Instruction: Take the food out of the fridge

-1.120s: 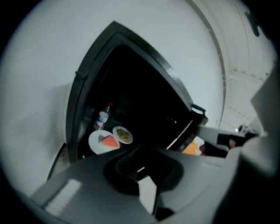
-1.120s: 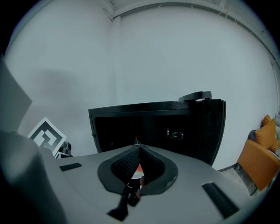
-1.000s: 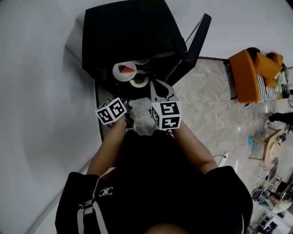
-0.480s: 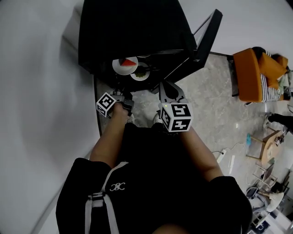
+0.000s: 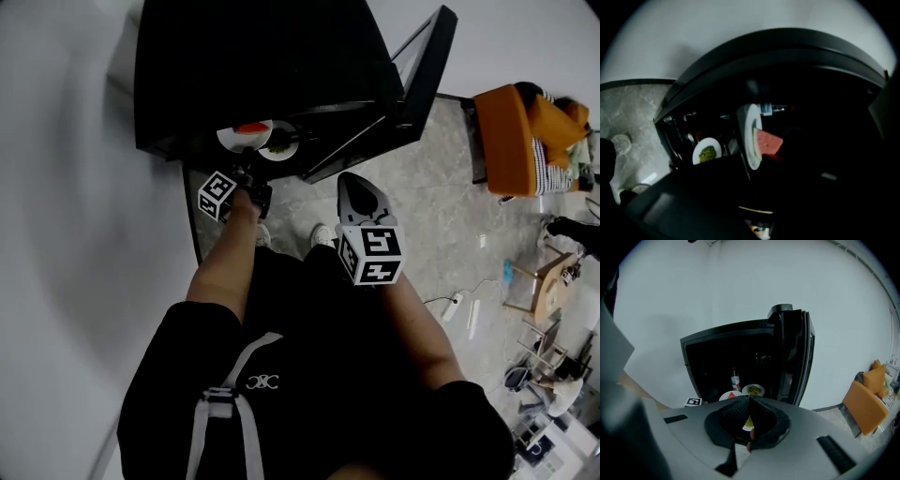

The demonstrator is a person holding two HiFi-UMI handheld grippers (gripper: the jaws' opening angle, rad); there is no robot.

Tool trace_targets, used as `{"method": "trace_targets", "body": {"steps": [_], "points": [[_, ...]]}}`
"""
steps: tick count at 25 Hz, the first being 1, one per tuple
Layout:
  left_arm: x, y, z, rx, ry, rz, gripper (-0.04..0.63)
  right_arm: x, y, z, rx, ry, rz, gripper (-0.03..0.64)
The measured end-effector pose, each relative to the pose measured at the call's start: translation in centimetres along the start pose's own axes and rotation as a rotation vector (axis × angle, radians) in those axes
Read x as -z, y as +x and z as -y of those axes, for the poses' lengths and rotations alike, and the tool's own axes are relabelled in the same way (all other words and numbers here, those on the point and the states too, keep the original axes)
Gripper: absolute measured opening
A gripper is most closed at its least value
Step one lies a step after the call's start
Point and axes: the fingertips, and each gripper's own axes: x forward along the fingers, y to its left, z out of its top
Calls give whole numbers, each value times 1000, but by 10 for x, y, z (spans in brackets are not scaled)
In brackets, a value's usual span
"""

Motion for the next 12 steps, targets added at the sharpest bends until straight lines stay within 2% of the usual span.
{"method": "trace_targets", "body": {"steps": [3, 12], "points": [[-2, 6, -10, -36, -2, 8, 143, 7, -5, 7, 21, 5, -14, -2], [-5, 18, -16, -42, -81, 30, 121, 20, -9, 22, 65, 12, -46, -2]]}}
